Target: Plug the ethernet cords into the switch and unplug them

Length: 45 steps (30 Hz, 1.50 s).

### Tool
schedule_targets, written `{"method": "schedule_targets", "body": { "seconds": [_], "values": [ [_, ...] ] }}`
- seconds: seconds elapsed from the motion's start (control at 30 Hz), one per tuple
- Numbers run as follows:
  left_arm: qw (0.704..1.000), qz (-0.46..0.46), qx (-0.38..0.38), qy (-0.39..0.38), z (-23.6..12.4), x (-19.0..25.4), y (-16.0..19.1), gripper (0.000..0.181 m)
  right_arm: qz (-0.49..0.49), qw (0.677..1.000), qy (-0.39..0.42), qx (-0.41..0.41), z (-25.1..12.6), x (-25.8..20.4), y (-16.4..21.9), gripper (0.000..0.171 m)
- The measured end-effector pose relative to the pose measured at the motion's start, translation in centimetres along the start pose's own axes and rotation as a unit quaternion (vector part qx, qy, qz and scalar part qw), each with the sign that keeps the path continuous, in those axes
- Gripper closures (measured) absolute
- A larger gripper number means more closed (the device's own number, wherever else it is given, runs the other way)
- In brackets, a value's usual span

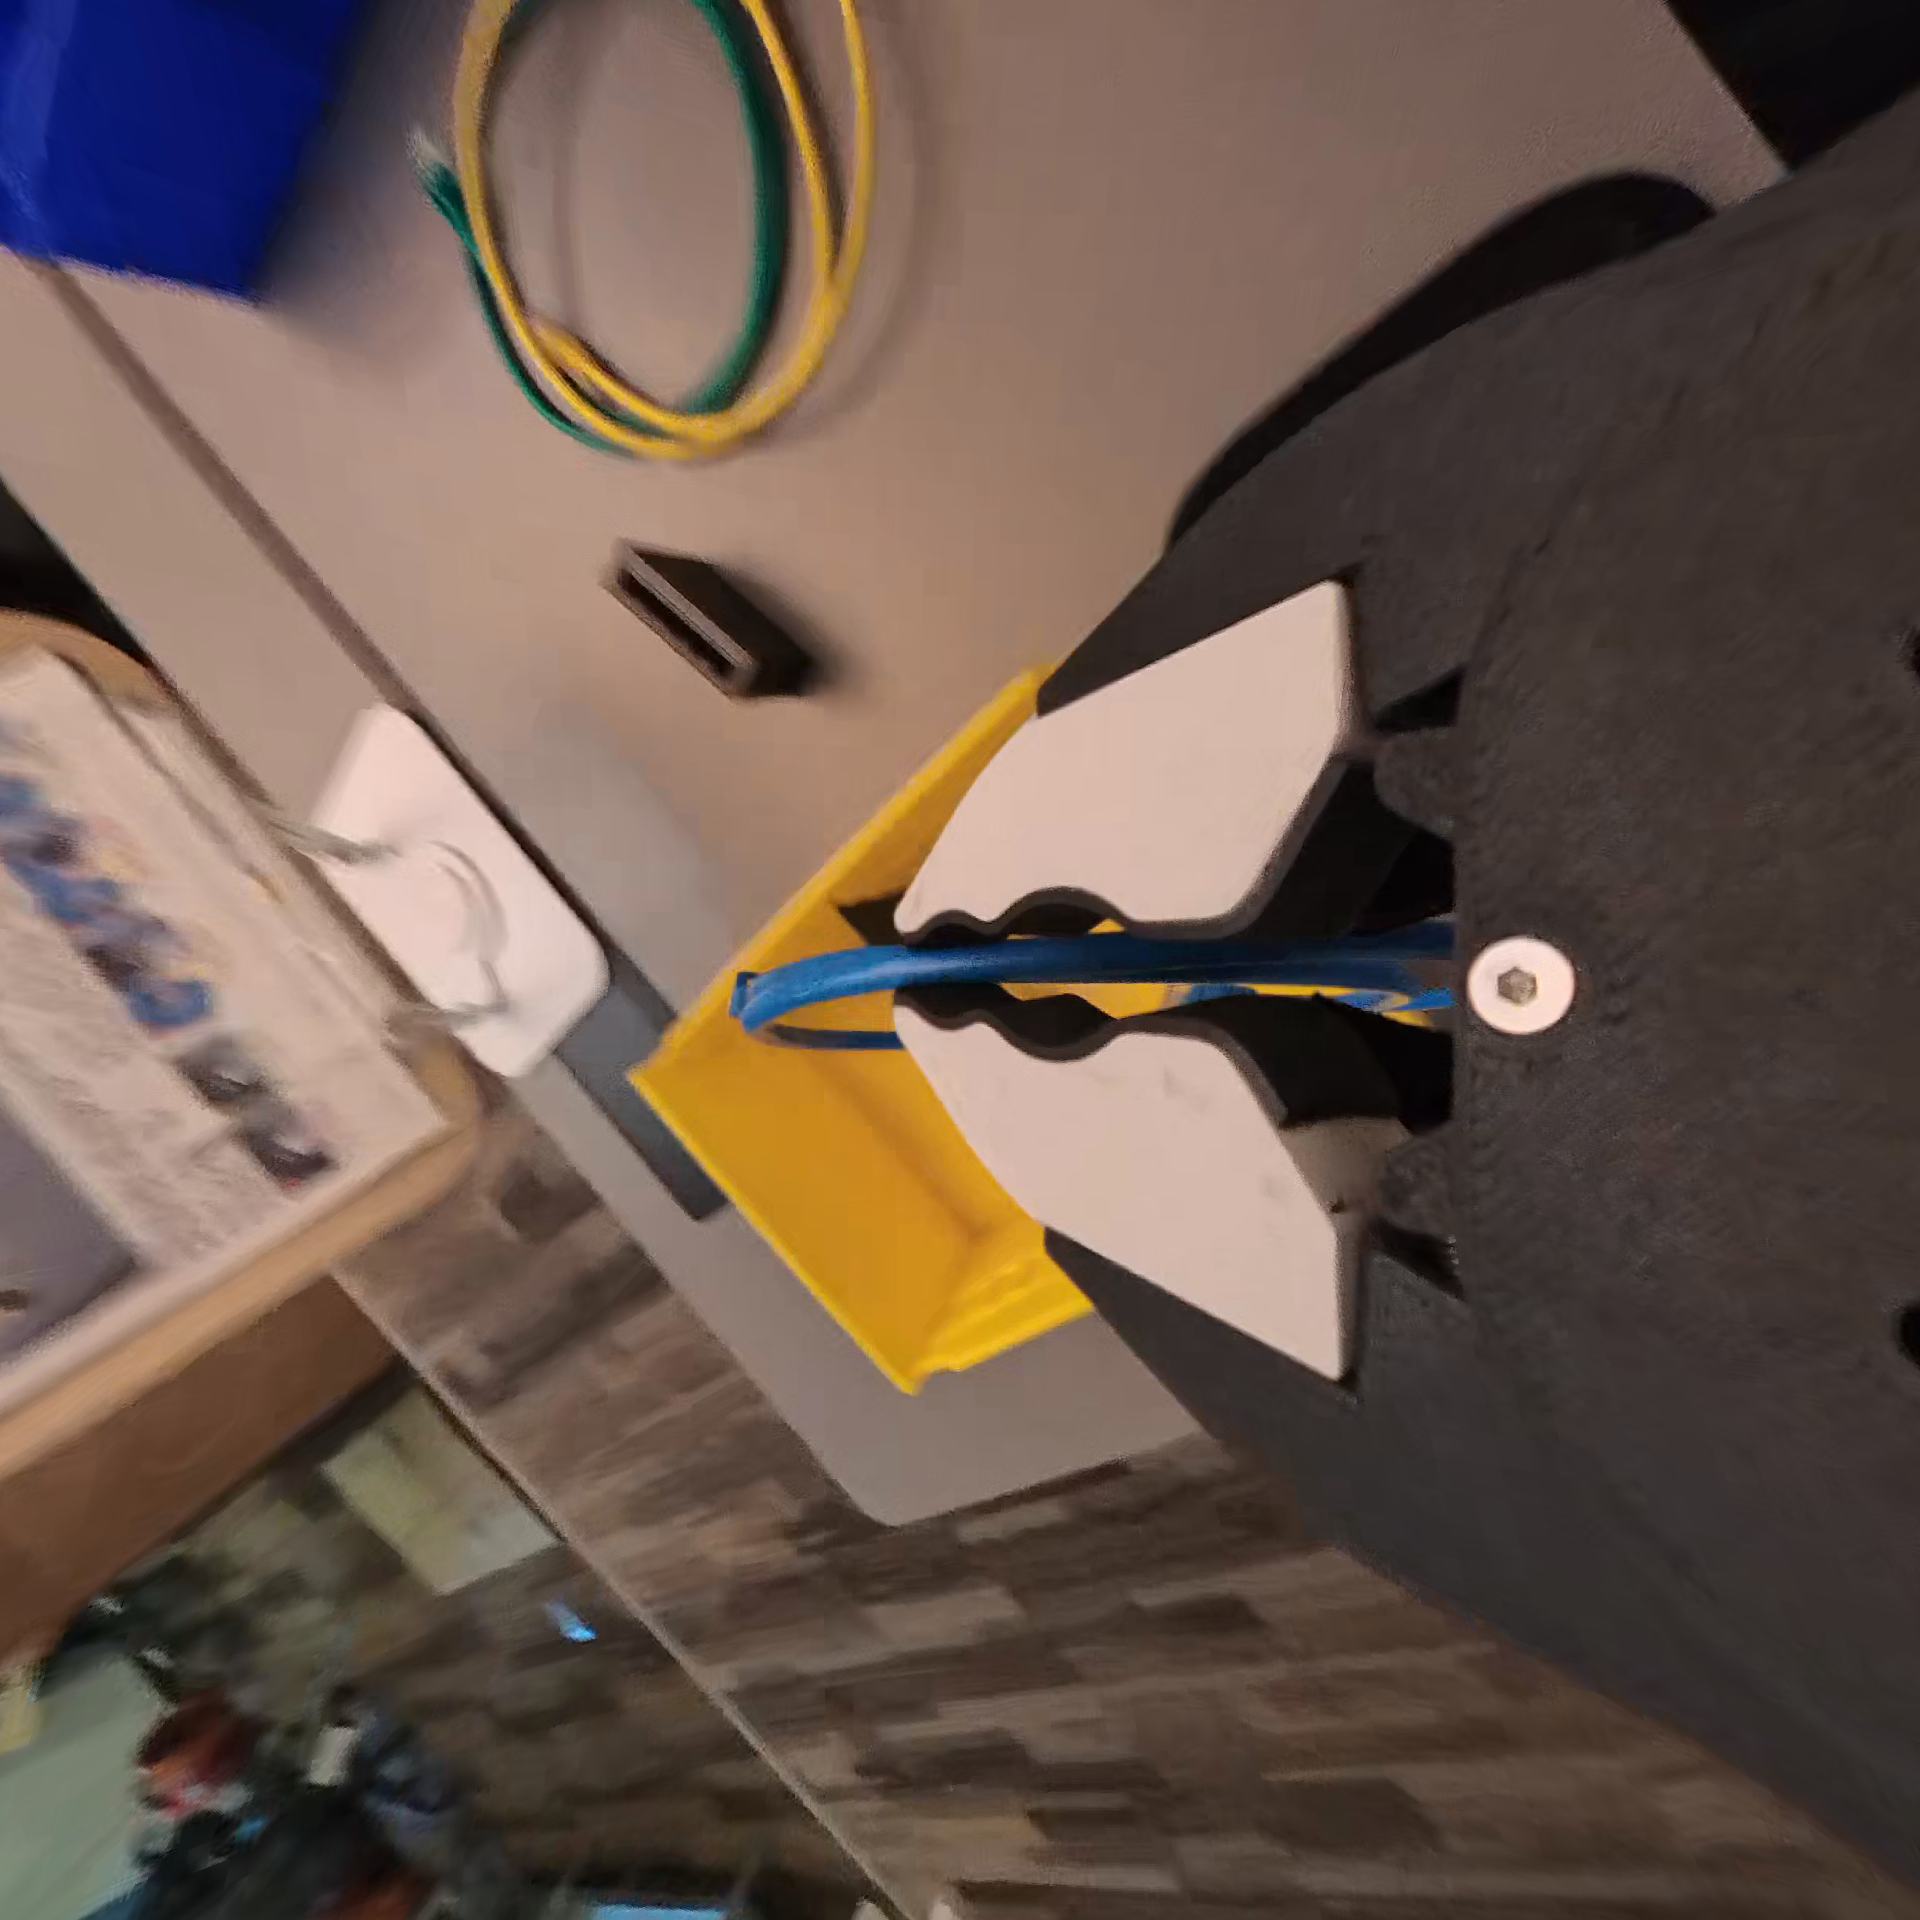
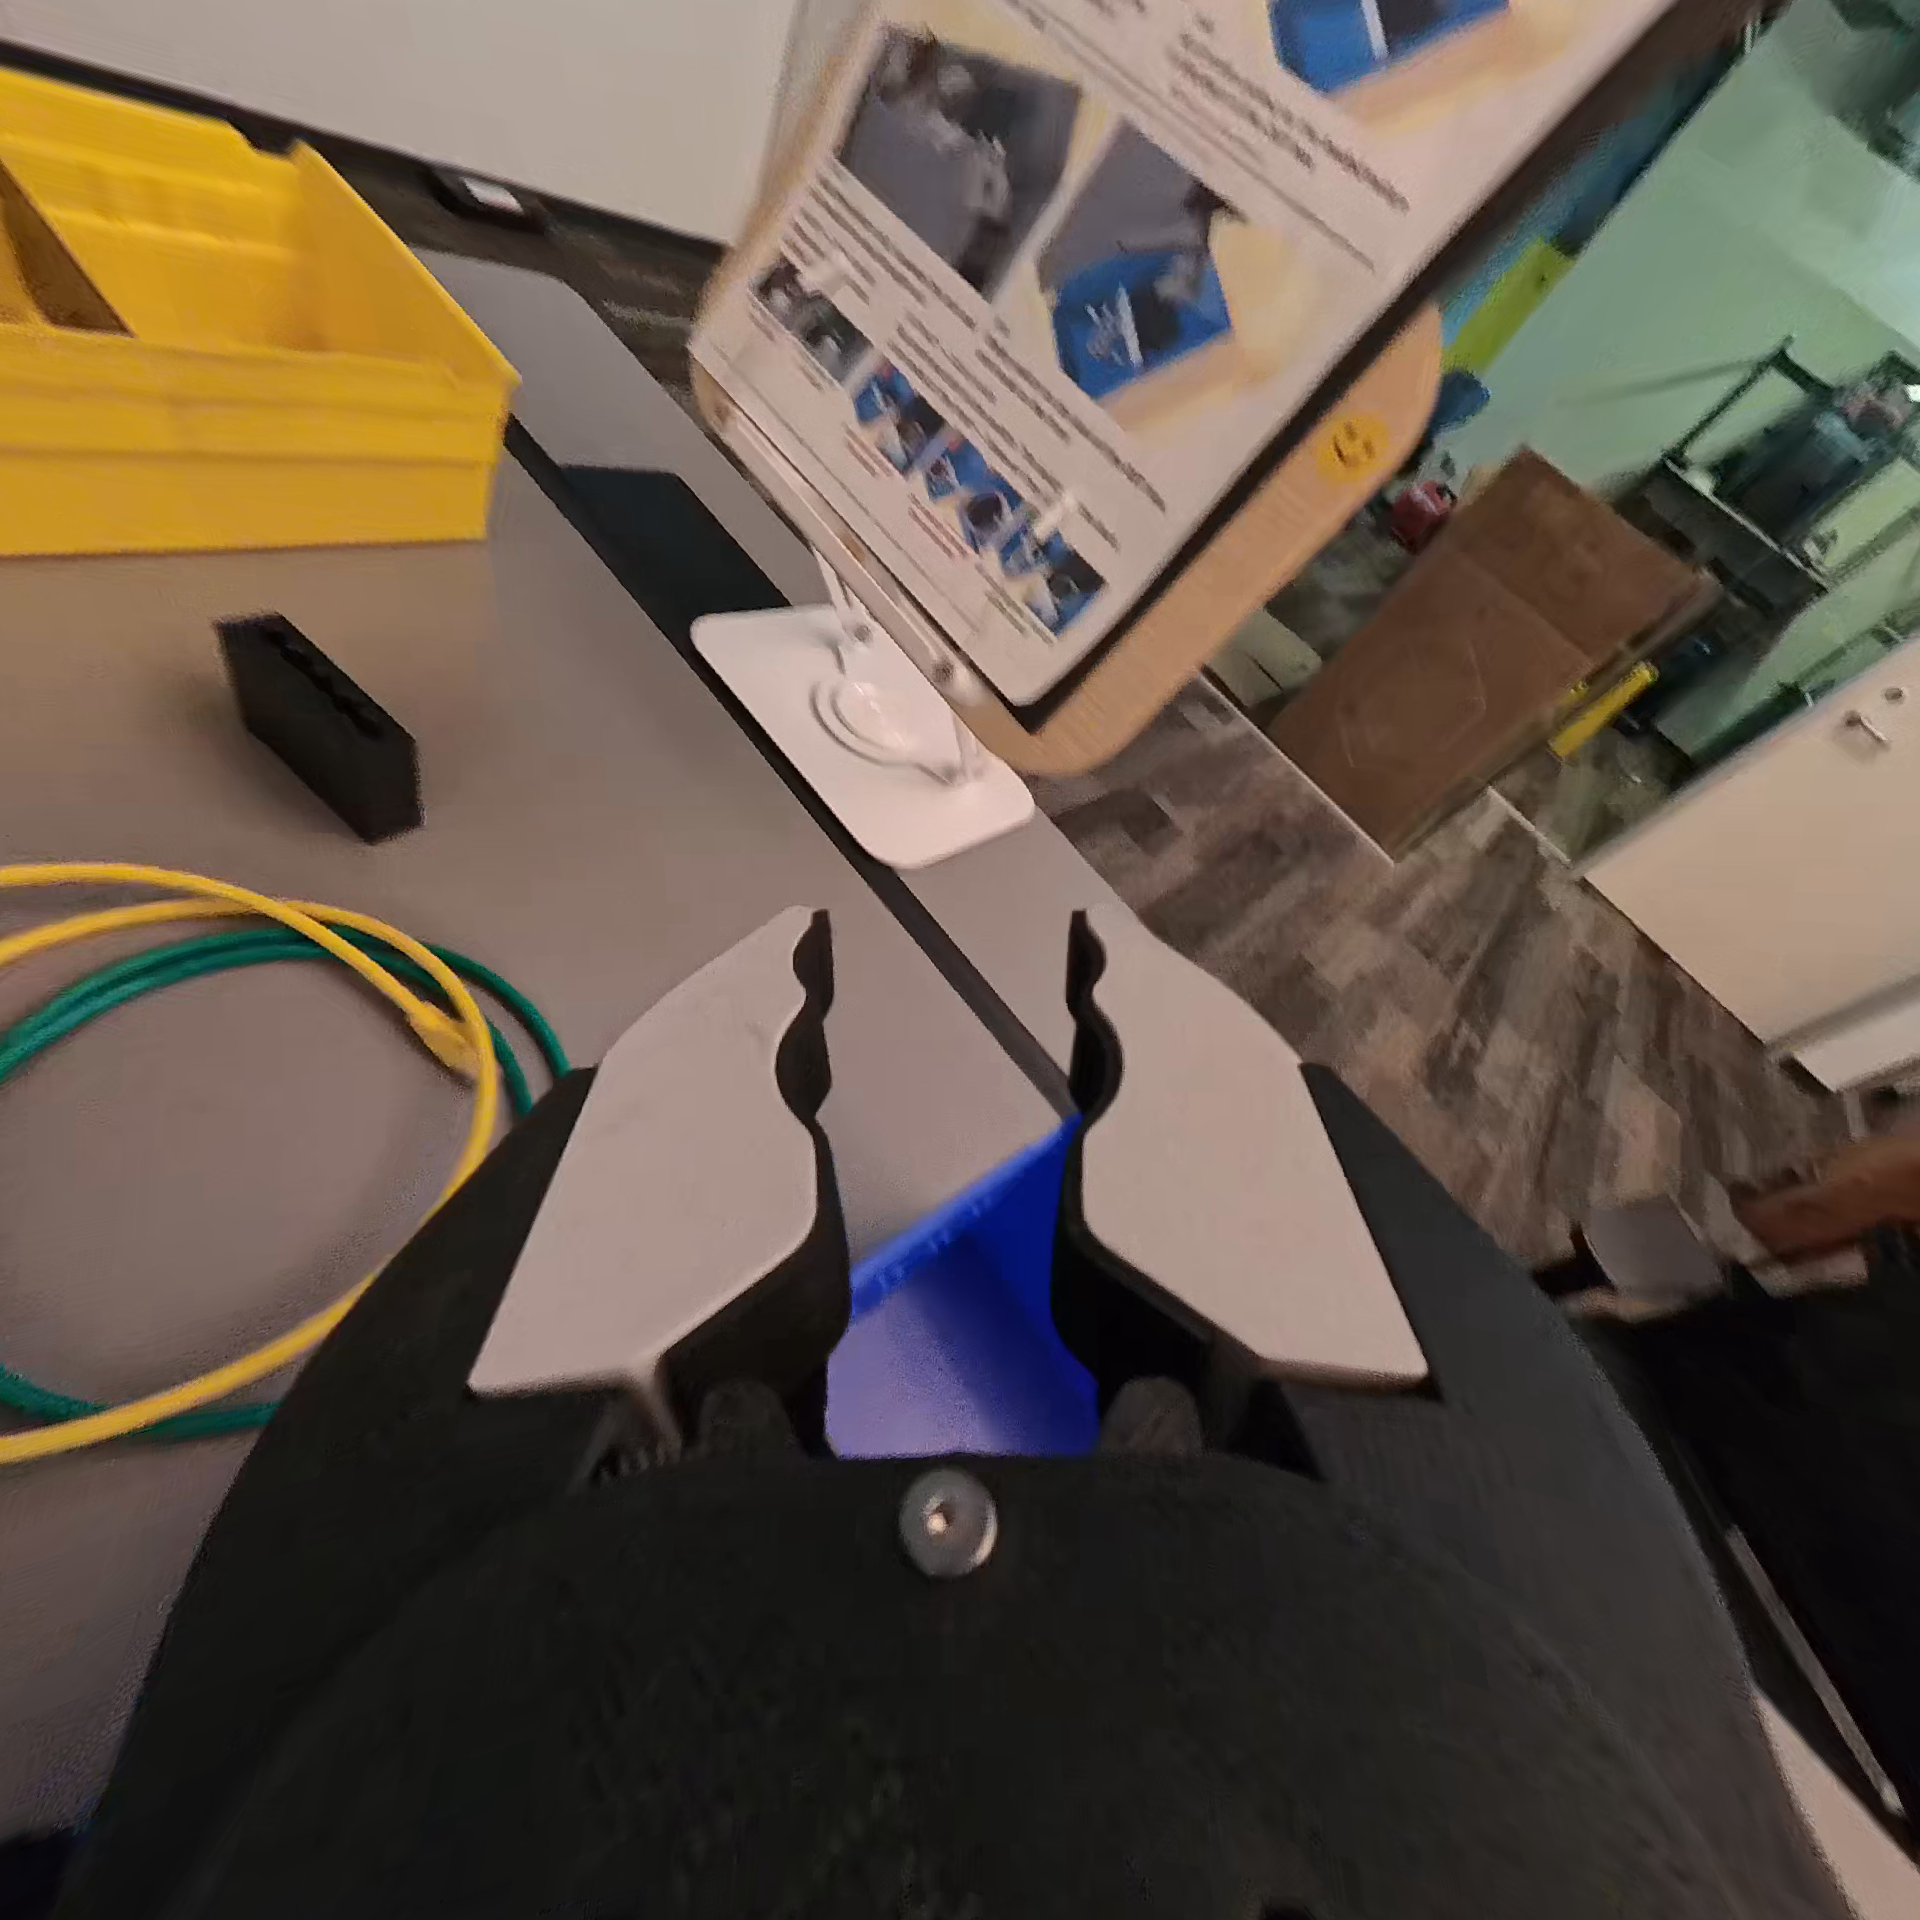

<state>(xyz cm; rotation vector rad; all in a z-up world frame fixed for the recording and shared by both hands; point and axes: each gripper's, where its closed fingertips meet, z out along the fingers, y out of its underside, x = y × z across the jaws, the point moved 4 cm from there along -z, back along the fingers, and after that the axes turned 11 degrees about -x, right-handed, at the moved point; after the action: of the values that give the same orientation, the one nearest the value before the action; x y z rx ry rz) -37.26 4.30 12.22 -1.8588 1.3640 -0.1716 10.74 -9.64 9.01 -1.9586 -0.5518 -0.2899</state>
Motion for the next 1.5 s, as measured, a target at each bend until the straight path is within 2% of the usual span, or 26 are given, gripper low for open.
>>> {"method": "schedule_targets", "body": {
  "seconds": [0.03, 0.17, 0.27, 0.4, 0.5, 0.67, 0.77, 0.83, 0.9, 0.93, 0.97, 1.0, 1.07, 1.13, 1.2, 1.3, 1.4, 1.5],
  "values": [
    [1.000, 0.003, 0.019, 0.007, -0.4, 0.8, -1.5, 0.176, -0.010, 1.000, -0.007, 0.015, 0.2, -0.8, -1.0, 0.127],
    [0.993, -0.015, 0.105, 0.060, -0.8, 4.6, -7.4, 0.176, -0.084, 0.992, -0.012, 0.099, 0.6, -5.2, -6.2, 0.124],
    [0.975, -0.026, 0.173, 0.133, -0.4, 8.1, -11.0, 0.176, -0.158, 0.971, -0.028, 0.180, 0.2, -9.8, -9.4, 0.124],
    [0.944, -0.038, 0.236, 0.226, -0.6, 11.0, -14.3, 0.176, -0.139, 0.957, -0.044, 0.251, -0.5, -11.4, -11.1, 0.123],
    [0.928, -0.065, 0.257, 0.261, -0.5, 11.5, -15.6, 0.176, -0.103, 0.951, 0.002, 0.293, -1.6, -10.1, -11.9, 0.124],
    [0.911, -0.085, 0.265, 0.305, 0.4, 13.8, -16.4, 0.176, -0.146, 0.944, 0.132, 0.264, -1.6, -10.3, -12.7, 0.124],
    [0.917, -0.087, 0.264, 0.285, 1.3, 14.7, -16.3, 0.176, -0.181, 0.937, 0.172, 0.246, -0.8, -11.1, -12.8, 0.124],
    [0.926, -0.092, 0.272, 0.244, 1.6, 14.3, -16.2, 0.176, -0.153, 0.938, 0.164, 0.263, -0.9, -11.1, -13.0, 0.124],
    [0.926, -0.101, 0.292, 0.215, 1.4, 13.7, -16.1, 0.176, -0.057, 0.949, 0.107, 0.292, -1.4, -10.7, -13.4, 0.128],
    [0.924, -0.106, 0.304, 0.204, 1.1, 13.4, -16.1, 0.176, 0.014, 0.952, 0.052, 0.300, -1.3, -10.6, -13.5, 0.132],
    [0.922, -0.107, 0.318, 0.195, 0.9, 13.3, -16.1, 0.176, 0.095, 0.949, -0.025, 0.299, -1.0, -10.6, -13.5, 0.133],
    [0.919, -0.106, 0.331, 0.184, 0.6, 13.4, -16.1, 0.176, 0.168, 0.933, -0.121, 0.294, -0.5, -10.9, -13.5, 0.133],
    [0.913, -0.088, 0.362, 0.165, 0.2, 14.1, -16.1, 0.176, 0.292, 0.857, -0.307, 0.292, -0.1, -11.5, -13.6, 0.134],
    [0.910, -0.065, 0.387, 0.132, 0.1, 15.3, -16.0, 0.176, 0.378, 0.761, -0.418, 0.321, -0.2, -10.9, -13.6, 0.137],
    [0.912, -0.033, 0.397, 0.094, 0.5, 16.7, -15.9, 0.176, 0.424, 0.704, -0.459, 0.338, 0.0, -10.2, -13.3, 0.141],
    [0.917, 0.007, 0.395, 0.053, 1.6, 19.0, -15.7, 0.176, 0.454, 0.663, -0.494, 0.332, 0.3, -9.9, -13.1, 0.141],
    [0.921, 0.035, 0.389, 0.014, 2.8, 20.6, -15.4, 0.176, 0.468, 0.647, -0.504, 0.327, 0.3, -9.7, -12.9, 0.145],
    [0.929, 0.039, 0.367, -0.013, 4.4, 21.5, -15.1, 0.174, 0.462, 0.660, -0.492, 0.329, 0.1, -9.2, -12.5, 0.158]
  ]
}}
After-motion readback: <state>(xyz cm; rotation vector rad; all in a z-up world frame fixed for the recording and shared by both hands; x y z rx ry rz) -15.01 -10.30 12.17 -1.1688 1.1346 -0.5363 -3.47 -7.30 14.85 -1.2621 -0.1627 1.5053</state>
